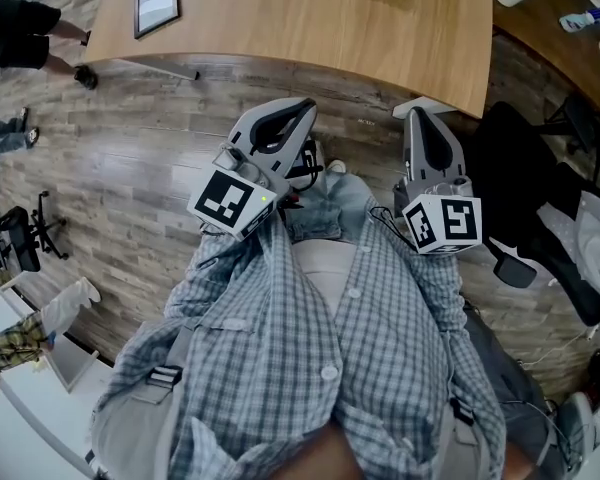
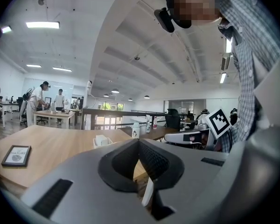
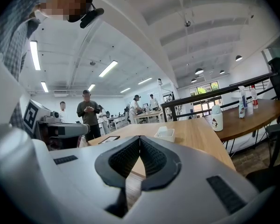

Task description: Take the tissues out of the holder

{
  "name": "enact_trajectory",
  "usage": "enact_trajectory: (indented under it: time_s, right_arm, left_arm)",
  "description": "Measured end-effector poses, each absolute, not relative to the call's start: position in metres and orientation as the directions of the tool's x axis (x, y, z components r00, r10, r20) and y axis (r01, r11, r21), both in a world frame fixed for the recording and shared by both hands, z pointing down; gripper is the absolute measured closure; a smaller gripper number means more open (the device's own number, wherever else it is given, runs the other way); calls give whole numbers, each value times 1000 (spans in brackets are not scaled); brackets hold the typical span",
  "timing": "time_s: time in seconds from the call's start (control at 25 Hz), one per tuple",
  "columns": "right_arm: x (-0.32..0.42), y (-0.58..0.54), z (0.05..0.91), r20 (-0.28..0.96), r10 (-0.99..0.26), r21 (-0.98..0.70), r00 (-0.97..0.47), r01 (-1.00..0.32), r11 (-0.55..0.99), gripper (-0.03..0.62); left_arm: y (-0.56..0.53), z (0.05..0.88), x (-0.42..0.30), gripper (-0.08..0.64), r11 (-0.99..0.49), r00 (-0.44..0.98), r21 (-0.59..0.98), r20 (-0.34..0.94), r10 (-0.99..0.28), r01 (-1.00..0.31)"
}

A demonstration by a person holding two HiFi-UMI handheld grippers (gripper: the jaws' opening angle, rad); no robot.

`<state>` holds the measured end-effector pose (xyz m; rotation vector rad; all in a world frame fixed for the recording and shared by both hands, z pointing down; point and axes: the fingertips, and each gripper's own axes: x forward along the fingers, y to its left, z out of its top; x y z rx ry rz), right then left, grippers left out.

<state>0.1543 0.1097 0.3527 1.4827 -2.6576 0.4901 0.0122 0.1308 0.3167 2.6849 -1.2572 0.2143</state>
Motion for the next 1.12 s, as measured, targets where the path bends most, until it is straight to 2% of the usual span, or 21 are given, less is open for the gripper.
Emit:
enact_trajectory:
  time_s: [0.6, 1.12]
  right_arm:
    - [150, 81, 348, 188, -842, -251, -506, -854, 457, 581]
    - [144, 30, 354, 220, -856, -260, -468, -874, 411, 581]
  left_arm:
    - [98, 316, 13, 552, -667, 671, 97, 194, -716, -739]
    - [37, 324, 10, 552, -698, 706, 124, 211, -676, -705]
